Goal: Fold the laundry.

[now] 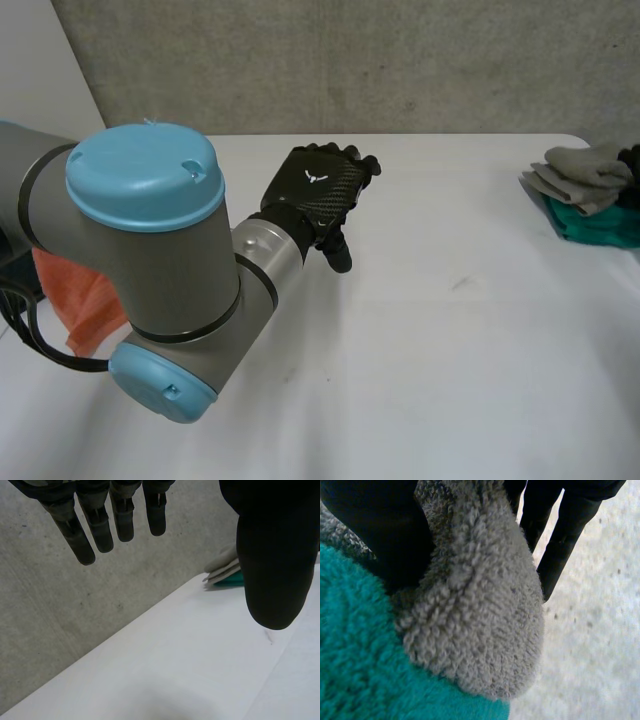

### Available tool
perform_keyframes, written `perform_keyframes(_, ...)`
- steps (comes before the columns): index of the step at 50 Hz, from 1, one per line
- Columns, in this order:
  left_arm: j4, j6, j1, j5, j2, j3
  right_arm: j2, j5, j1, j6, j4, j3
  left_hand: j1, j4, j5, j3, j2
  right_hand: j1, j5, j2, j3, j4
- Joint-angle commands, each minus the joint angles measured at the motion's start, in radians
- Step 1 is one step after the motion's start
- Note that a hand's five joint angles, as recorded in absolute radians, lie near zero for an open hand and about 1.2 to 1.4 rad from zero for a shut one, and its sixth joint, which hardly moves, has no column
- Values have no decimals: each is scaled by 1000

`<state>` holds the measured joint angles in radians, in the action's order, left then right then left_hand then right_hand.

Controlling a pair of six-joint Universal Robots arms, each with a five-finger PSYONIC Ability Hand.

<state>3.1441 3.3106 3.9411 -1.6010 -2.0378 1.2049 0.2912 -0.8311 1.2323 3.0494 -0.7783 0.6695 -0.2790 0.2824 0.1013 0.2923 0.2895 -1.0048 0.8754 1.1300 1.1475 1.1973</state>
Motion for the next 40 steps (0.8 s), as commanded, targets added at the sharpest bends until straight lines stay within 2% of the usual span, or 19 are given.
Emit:
perform_keyframes(1,-1,0,-13,0,-2,2,28,9,-51,-43,-1,91,-5,2,8,-8,-5,-391,346,266,249,199)
perform_keyframes(10,-1,0,-31,1,13,2,152,12,-74,-54,7,228,-5,2,8,-8,-5,-391,346,266,249,199)
perform_keyframes(11,-1,0,-34,1,14,4,161,7,-76,-54,14,235,-5,2,8,-8,-5,-270,225,145,128,78)
perform_keyframes(12,-1,0,-36,1,14,2,170,6,-76,-54,17,245,-5,2,8,-8,-5,21,-67,-147,-164,-214)
perform_keyframes(13,-1,0,-39,1,14,2,189,1,-74,-54,23,261,-5,2,8,-8,-5,550,-596,-676,-693,-743)
perform_keyframes(14,-1,1,-40,1,14,4,197,-2,-74,-52,28,269,-2,-1,5,-11,-8,771,-816,-896,-913,-963)
perform_keyframes(15,-1,0,-46,1,17,4,204,-5,-74,-52,36,277,-2,-1,5,-11,-8,830,-875,-955,-973,-1023)
perform_keyframes(20,-1,0,-57,15,36,5,261,-17,-76,-63,129,305,-2,-1,5,-11,-8,830,-875,-955,-973,-1023)
perform_keyframes(24,2,-8,-63,47,60,18,310,-63,-99,-103,259,311,-2,-1,5,-11,-8,830,-875,-955,-973,-1023)
perform_keyframes(28,19,-11,-75,90,85,35,388,-163,-172,-217,411,318,18,-22,-15,-32,-29,830,-875,-955,-973,-1023)
perform_keyframes(29,22,-11,-75,98,91,41,423,-228,-198,-272,463,317,33,-36,-30,-46,-44,830,-875,-955,-973,-1023)
perform_keyframes(32,39,-11,-82,139,123,67,485,-343,-223,-386,536,312,71,-75,-68,-85,-82,830,-875,-955,-973,-1023)
perform_keyframes(36,86,-11,-82,185,174,105,560,-457,-223,-452,531,305,104,-108,-101,-118,-115,830,-875,-955,-973,-1023)
perform_keyframes(40,140,-9,-75,216,217,139,633,-505,-203,-417,482,330,104,-108,-101,-118,-115,830,-875,-955,-973,-1023)
